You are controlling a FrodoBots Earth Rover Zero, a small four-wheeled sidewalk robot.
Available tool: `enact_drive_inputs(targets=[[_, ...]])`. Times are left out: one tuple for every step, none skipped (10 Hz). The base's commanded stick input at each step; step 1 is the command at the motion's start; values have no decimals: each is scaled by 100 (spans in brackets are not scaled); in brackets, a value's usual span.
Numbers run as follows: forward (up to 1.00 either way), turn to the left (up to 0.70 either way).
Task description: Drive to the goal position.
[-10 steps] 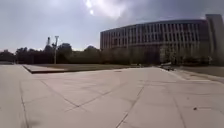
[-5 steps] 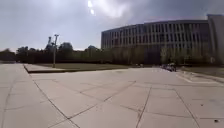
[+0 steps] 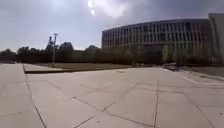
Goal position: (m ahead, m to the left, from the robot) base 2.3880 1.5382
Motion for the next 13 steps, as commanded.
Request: enact_drive_inputs(targets=[[70, -1], [70, -1], [70, -1], [70, -1], [70, -1], [70, -1], [70, -1], [70, -1], [70, -1], [70, -1], [70, -1], [70, -1], [70, -1]])
